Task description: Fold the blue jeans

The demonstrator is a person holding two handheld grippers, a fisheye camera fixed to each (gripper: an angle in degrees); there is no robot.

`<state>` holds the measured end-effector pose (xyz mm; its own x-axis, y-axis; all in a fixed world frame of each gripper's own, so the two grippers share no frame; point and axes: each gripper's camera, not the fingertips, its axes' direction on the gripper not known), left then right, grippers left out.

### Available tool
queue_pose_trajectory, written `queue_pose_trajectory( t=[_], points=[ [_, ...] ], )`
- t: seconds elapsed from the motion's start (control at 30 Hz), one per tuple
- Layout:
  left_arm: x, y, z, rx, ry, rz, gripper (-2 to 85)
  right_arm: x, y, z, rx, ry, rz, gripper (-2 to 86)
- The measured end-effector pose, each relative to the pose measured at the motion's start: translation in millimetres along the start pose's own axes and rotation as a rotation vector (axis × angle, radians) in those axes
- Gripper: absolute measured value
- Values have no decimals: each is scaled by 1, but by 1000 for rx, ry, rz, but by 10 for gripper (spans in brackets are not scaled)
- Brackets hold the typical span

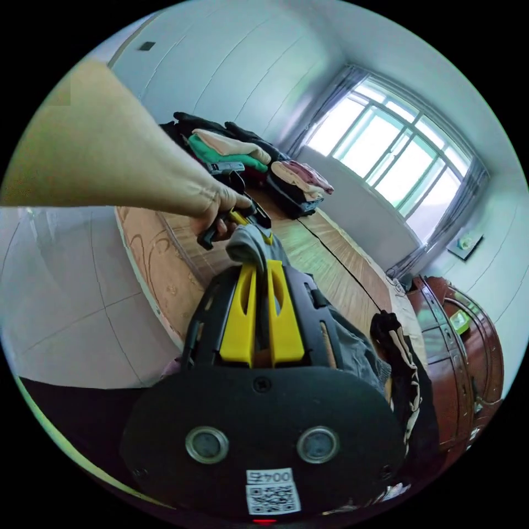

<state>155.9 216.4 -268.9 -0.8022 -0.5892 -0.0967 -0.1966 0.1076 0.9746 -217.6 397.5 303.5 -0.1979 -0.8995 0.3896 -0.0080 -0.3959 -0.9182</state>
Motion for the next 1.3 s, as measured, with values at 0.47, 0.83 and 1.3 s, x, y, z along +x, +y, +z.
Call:
queue_pose_trajectory(
  t=[0.47, 0.83, 1.3],
  points=[
    [216, -11, 181, -84, -229, 368, 38, 262, 255, -37, 102, -182, 704, 39],
    [208, -2, 461, -257, -329, 377, 39, 429, 554, 50, 45, -398, 1307, 40],
    [97, 45, 523, -238, -220, 583, 83, 435, 797, 147, 190, -648, 1958, 69]
  ],
)
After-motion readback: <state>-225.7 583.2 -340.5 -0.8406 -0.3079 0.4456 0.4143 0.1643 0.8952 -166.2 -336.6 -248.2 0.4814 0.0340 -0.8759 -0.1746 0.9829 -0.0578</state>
